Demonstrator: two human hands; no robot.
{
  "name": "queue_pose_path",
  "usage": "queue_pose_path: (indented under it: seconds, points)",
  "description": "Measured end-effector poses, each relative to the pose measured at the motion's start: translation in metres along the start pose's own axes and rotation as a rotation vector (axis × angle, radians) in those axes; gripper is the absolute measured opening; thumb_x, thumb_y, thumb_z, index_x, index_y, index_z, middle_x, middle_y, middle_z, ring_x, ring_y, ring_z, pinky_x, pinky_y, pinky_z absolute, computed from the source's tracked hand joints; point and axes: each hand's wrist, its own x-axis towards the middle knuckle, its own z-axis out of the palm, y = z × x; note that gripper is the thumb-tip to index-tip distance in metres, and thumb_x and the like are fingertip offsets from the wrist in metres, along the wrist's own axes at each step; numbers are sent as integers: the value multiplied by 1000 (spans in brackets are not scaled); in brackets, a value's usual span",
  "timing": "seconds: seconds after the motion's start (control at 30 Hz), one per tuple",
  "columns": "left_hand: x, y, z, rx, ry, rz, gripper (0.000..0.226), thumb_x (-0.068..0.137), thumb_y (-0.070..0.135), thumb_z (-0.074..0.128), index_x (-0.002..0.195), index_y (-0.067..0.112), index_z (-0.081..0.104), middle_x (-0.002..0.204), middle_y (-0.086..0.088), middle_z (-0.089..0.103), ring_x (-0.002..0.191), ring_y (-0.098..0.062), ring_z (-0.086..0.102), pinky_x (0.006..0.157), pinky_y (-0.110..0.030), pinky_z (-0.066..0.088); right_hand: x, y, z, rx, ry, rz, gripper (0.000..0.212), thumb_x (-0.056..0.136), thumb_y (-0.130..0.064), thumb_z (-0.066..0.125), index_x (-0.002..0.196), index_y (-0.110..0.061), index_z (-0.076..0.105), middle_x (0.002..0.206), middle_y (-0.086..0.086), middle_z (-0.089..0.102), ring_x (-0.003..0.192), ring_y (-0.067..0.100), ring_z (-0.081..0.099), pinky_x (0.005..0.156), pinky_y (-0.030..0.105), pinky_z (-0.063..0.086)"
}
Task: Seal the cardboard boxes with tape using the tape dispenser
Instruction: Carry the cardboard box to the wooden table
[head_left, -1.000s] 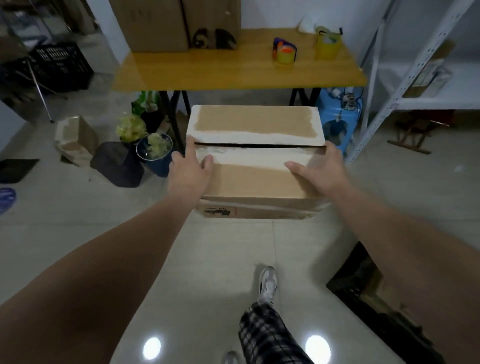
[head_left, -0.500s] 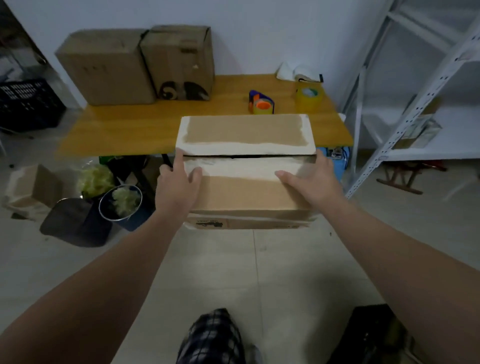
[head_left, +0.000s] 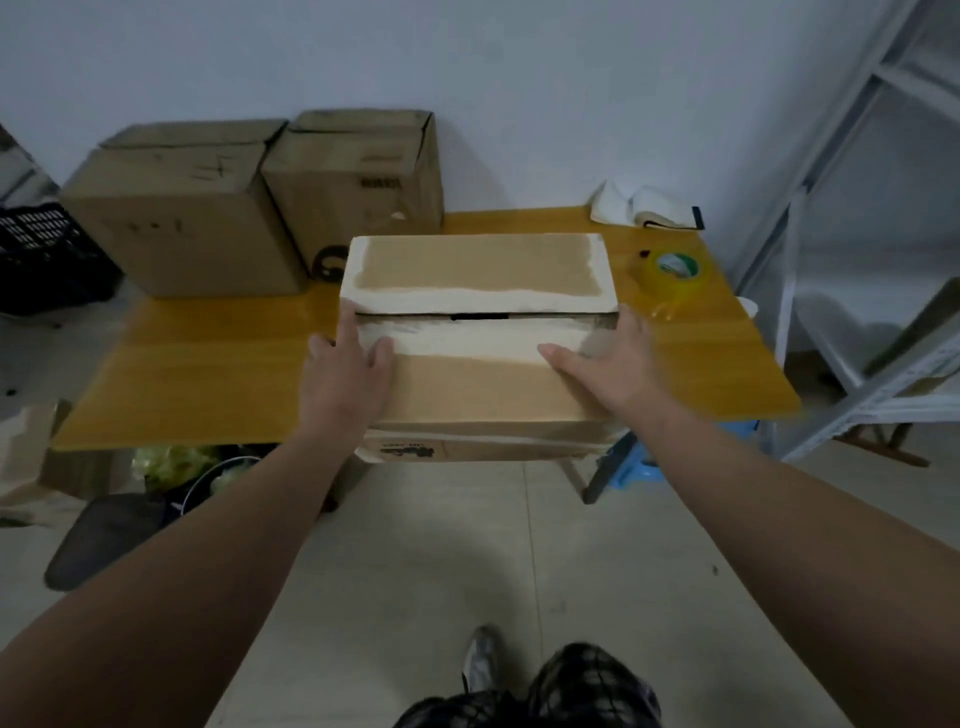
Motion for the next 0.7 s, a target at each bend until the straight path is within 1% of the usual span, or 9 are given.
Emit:
queue_pose_path:
  seconds: [0.1, 0.17, 0.23, 0.3, 0.43, 0.6, 0.7]
  points:
    - [39, -1, 2, 15, -3, -42, 65, 93, 54, 33, 149, 32, 10, 126, -15, 38, 109, -34, 44, 86, -43, 39, 42, -13, 21, 28, -12, -18, 113, 57, -67, 76, 145, -18, 25, 146, 2, 31, 129, 23, 38, 98, 36, 36]
    - [59, -2, 7, 25, -8, -69, 65, 93, 53, 33, 149, 31, 9, 127, -16, 37, 110, -35, 45, 89, -46, 41, 67, -19, 34, 16, -48, -21, 110, 57, -67, 76, 143, -19, 27, 142, 2, 34, 126, 23, 41, 97, 38, 39]
    - [77, -4, 14, 48, -17, -88, 65, 94, 53, 33, 149, 31, 8, 129, -17, 37, 111, -36, 45, 91, -47, 41, 91, -22, 47, -6, -106, -14, 111, 56, -68, 74, 144, -19, 25, 142, 2, 32, 128, 23, 38, 101, 43, 40]
    - [93, -4, 23, 82, -21, -108, 64, 94, 53, 32, 149, 30, 9, 129, -18, 37, 111, -38, 45, 91, -47, 40, 110, -20, 58, -7, -152, -1, 113, 55, -69, 73, 144, -19, 24, 141, 1, 31, 129, 22, 36, 101, 46, 40]
    - [119, 0, 47, 148, -63, -125, 64, 94, 52, 31, 150, 29, 9, 128, -20, 39, 111, -38, 44, 90, -46, 39, 143, -8, 71, -15, -230, 56, 115, 57, -68, 74, 146, -18, 21, 145, 1, 26, 131, 23, 33, 100, 44, 40]
    - [142, 10, 74, 133, -107, -152, 67, 92, 56, 29, 149, 25, 12, 128, -19, 39, 114, -38, 41, 94, -47, 35, 176, 3, 70, -120, -211, 54, 117, 54, -76, 69, 144, -19, 21, 143, 0, 28, 128, 23, 37, 90, 42, 43]
    - [149, 23, 87, 154, -158, -138, 72, 92, 58, 30, 149, 19, 10, 131, -21, 35, 118, -39, 38, 98, -48, 33, 188, 10, 64, -120, -190, 48, 116, 52, -76, 70, 143, -23, 20, 141, 0, 28, 125, 22, 38, 89, 42, 42]
